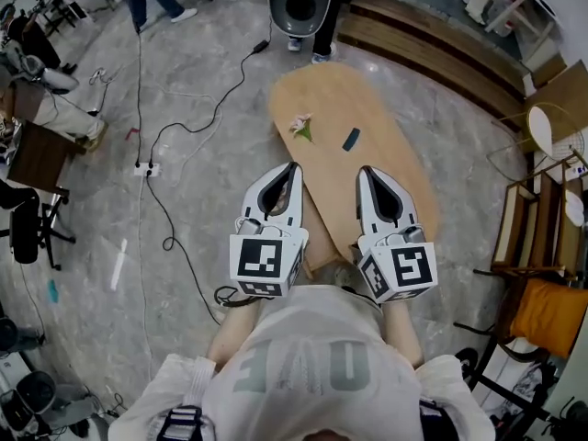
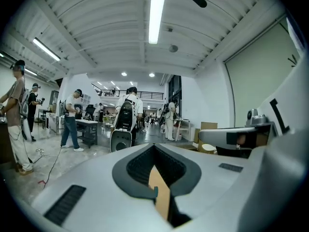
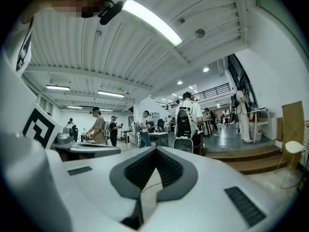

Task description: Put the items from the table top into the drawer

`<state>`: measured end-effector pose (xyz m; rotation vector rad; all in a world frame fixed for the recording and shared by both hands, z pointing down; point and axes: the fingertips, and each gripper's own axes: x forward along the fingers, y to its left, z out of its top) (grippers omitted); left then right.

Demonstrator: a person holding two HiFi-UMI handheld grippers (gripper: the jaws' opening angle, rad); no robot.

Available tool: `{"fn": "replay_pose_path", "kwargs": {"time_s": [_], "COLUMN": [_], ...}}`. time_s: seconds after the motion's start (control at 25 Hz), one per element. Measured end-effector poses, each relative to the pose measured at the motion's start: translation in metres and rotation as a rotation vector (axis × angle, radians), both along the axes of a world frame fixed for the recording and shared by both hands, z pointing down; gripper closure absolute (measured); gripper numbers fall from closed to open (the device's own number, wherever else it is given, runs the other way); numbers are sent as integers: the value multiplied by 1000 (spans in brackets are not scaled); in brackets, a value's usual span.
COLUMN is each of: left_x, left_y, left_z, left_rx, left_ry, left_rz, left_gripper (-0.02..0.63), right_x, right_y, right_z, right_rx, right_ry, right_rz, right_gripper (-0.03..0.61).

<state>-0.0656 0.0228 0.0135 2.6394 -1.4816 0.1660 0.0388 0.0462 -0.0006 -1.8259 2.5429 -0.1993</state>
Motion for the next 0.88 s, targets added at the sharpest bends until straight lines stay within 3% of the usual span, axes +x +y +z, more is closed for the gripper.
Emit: {"fn": "replay_pose_path", "kwargs": {"time_s": [0.48,0.88], "left_x": [26,91], "left_y": [-4,-38], "left_z": [2,59], "left_rx": [15,-37], "left_ry": [-30,-97], "left_rz": [13,154], "left_gripper": [604,605], "right_x": [24,81], "right_y": [-2,-24], "right_z": [0,46], "right_rx": [30,-16], "right_ry": [20,74], "right_rz": [-42,-32], "right_gripper": [573,574]}}
